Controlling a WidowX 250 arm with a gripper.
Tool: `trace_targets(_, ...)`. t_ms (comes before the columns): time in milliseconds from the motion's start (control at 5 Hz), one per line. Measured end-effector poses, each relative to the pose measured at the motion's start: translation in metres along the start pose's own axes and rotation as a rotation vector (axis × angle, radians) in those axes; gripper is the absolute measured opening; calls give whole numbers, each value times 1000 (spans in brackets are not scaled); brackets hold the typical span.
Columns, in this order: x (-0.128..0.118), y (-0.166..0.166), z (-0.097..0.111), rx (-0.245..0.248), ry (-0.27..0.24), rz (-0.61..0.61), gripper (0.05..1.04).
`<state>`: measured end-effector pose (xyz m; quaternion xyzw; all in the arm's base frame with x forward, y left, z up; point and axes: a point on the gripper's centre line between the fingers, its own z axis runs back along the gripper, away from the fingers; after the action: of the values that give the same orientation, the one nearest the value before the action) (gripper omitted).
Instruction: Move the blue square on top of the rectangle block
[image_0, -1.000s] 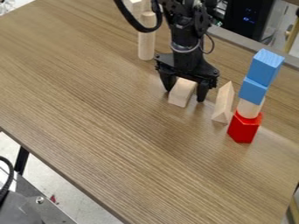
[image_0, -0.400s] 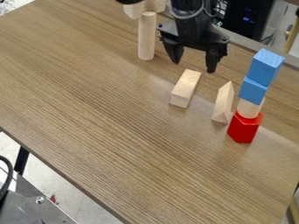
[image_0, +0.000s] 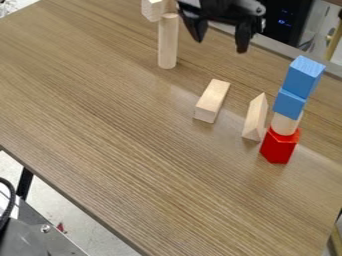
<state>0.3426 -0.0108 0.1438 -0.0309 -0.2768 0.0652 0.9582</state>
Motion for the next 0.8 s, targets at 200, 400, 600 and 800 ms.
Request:
trace_targets(200, 1, -11, 17, -26, -19, -14, 1001)
trace_targets(400, -1, -26, 35, -80, -29, -45, 1001)
trace_targets(600, -5, -52, 45, -146, -26, -92, 1001)
trace_targets(800, -8, -65, 49, -169, -13, -128, 1001)
